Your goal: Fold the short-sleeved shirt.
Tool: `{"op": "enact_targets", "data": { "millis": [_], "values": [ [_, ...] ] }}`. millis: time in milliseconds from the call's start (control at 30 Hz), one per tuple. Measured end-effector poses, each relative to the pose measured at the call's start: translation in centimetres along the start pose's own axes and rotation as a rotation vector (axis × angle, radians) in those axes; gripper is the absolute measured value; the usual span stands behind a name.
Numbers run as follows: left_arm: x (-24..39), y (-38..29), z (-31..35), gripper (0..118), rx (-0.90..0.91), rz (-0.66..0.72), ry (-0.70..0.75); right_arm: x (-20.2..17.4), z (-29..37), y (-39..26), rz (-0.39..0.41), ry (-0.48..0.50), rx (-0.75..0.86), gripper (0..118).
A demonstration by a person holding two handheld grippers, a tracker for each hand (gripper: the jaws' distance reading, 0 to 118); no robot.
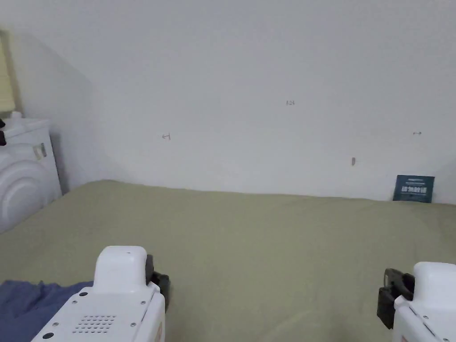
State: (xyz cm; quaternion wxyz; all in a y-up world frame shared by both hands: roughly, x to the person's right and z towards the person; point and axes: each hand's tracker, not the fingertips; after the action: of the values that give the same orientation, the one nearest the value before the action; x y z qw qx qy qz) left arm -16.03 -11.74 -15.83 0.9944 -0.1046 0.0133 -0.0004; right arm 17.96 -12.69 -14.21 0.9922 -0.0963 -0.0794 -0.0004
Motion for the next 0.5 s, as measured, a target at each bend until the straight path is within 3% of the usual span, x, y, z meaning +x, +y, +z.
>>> {"op": "enact_targets", "data": {
  "millis": [300, 500],
  "values": [
    [-10.1, 0.2, 4.5, 0, 0.003, 0.061, 0.295, -10.9, -2.8, -0.3, 0.004, 0.306, -0.002, 1],
    [-13.5, -0.2, 6.2, 0, -0.027, 0.051, 0.389, -14.8, -3.7, -0.8, 0.001, 0.409, -0.022, 1]
  ]
}}
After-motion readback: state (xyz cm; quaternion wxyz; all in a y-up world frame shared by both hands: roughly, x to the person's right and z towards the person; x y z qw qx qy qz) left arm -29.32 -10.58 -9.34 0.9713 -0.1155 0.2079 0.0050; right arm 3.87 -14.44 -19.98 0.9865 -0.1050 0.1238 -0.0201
